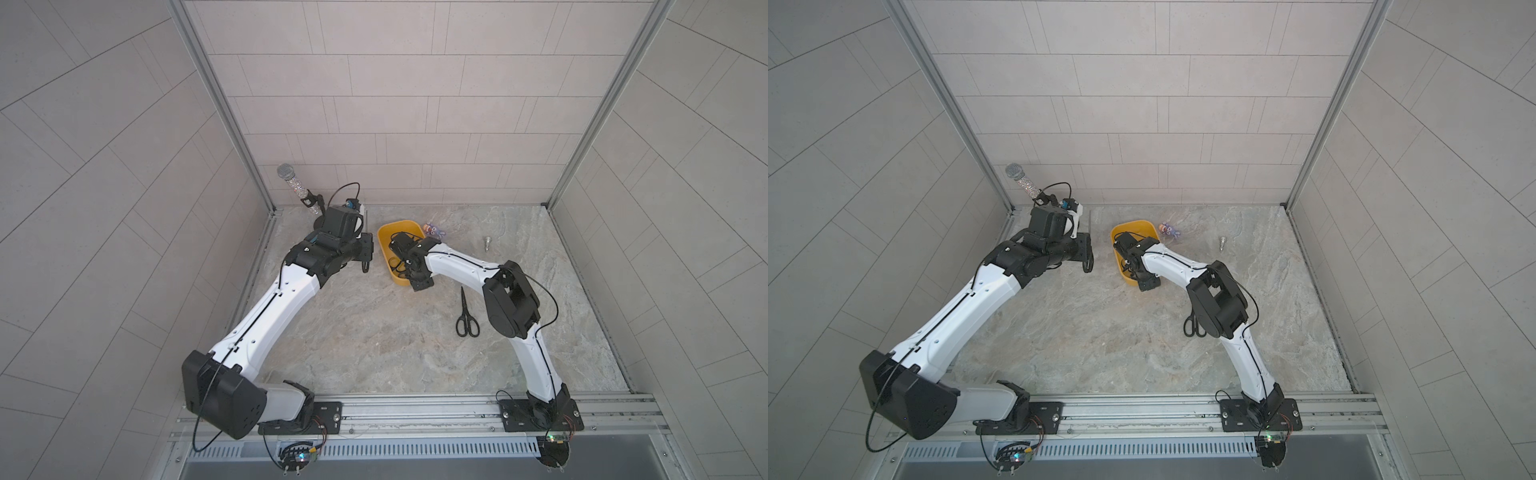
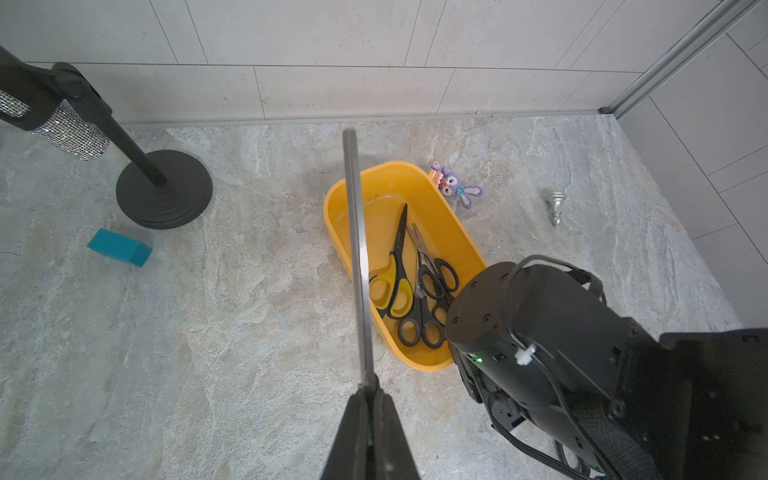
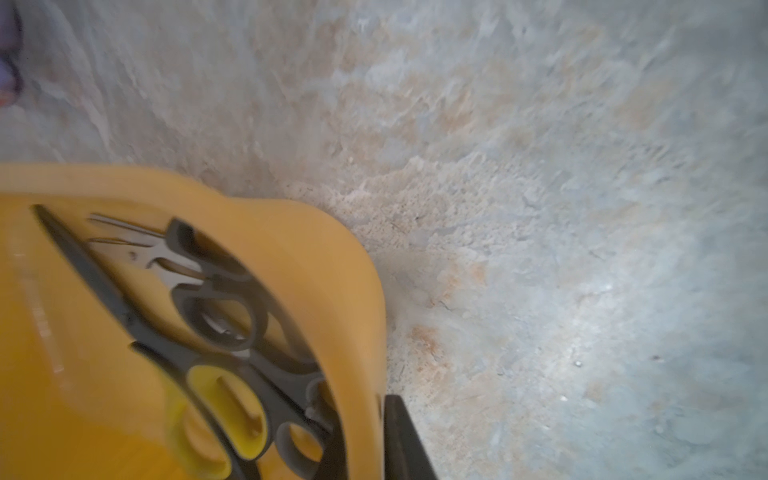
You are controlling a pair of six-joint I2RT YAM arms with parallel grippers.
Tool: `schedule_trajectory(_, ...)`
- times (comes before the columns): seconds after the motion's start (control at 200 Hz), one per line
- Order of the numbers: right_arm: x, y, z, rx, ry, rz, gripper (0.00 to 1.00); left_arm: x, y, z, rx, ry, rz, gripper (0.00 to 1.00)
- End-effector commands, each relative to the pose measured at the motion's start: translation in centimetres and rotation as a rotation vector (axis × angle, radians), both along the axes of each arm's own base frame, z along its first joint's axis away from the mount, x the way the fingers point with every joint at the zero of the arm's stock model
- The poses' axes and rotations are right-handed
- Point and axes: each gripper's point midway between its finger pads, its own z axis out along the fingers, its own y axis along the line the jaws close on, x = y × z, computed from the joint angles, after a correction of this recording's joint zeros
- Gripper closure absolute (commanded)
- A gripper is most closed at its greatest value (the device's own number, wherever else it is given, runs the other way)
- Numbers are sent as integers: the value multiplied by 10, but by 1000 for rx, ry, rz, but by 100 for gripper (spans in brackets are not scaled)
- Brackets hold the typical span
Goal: Take the scissors out of the storage box
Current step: Adjust the storage box at the center of the board.
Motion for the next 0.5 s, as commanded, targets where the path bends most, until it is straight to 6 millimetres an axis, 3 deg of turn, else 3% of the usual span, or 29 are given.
schedule_trajectory(0.0, 7, -4, 11, -2, -57, -78, 73, 0, 3, 23, -22, -49, 4, 100)
schedule_trajectory(0.28, 28, 2, 41, 38, -136, -3, 56, 0, 2, 28, -30, -49, 3, 100)
schedule_trajectory(0.41, 39, 0, 68, 60, -183, 126, 51, -2, -1, 29, -50, -34, -9, 100)
schedule_trajectory(0.495, 36, -1, 76, 112, -179, 201, 49, -2, -6, 31, -78, -26, -16, 100)
